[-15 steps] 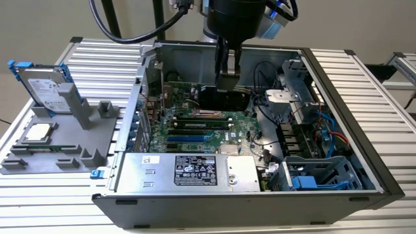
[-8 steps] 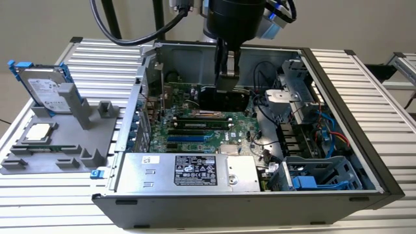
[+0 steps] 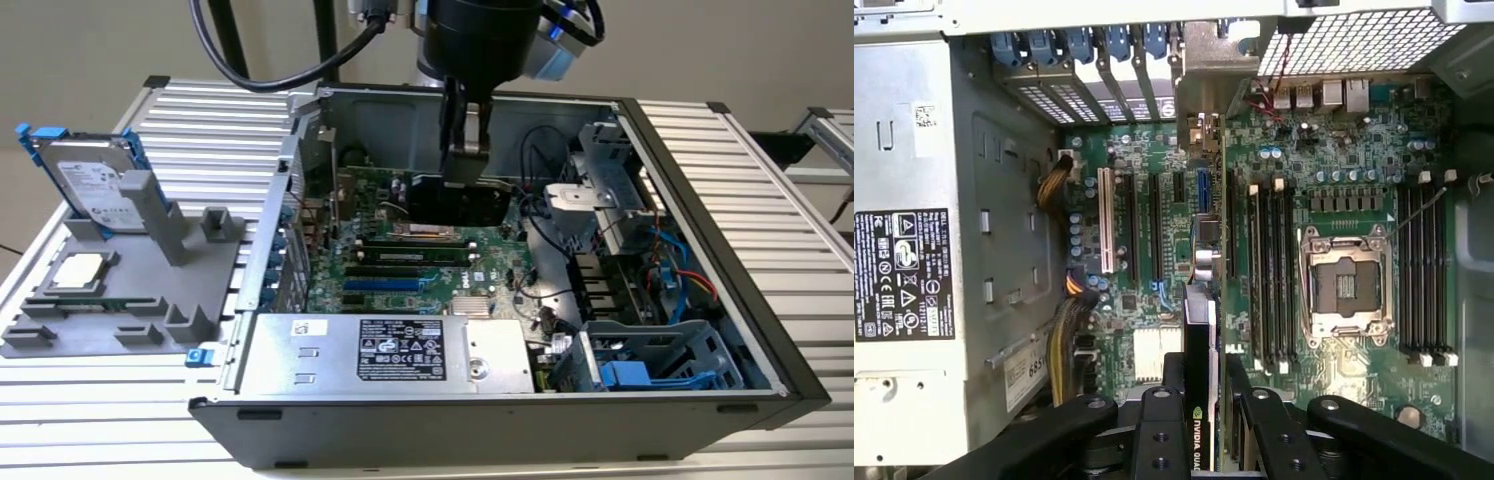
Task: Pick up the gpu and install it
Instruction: 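Insert the gpu into the slot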
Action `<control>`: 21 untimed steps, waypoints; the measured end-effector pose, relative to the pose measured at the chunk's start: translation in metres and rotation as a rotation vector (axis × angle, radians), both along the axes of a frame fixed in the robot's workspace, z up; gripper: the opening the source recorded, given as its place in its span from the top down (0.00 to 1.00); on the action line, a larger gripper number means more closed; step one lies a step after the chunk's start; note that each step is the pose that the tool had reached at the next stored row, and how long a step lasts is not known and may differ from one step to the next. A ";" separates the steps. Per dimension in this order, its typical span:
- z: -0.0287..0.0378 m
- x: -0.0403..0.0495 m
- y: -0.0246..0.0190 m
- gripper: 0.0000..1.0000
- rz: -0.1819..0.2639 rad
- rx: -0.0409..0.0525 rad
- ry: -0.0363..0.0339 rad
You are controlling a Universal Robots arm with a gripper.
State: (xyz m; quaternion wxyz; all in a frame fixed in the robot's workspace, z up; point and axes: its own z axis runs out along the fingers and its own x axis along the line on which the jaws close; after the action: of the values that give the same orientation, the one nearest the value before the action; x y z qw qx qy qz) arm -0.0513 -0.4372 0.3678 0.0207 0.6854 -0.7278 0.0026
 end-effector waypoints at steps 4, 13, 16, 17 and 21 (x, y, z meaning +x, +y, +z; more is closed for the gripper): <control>-0.0009 -0.0001 0.0003 1.00 0.000 -0.0005 0.0001; -0.0034 -0.0001 0.0004 1.00 0.000 -0.0034 0.0001; -0.0039 -0.0001 0.0004 1.00 0.000 -0.0036 0.0000; -0.0041 0.0000 0.0004 1.00 0.000 -0.0036 0.0000; -0.0051 0.0000 0.0004 1.00 0.000 -0.0040 0.0000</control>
State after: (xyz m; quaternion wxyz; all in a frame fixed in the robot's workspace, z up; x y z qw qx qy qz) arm -0.0513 -0.4368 0.3627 0.0221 0.6854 -0.7278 0.0040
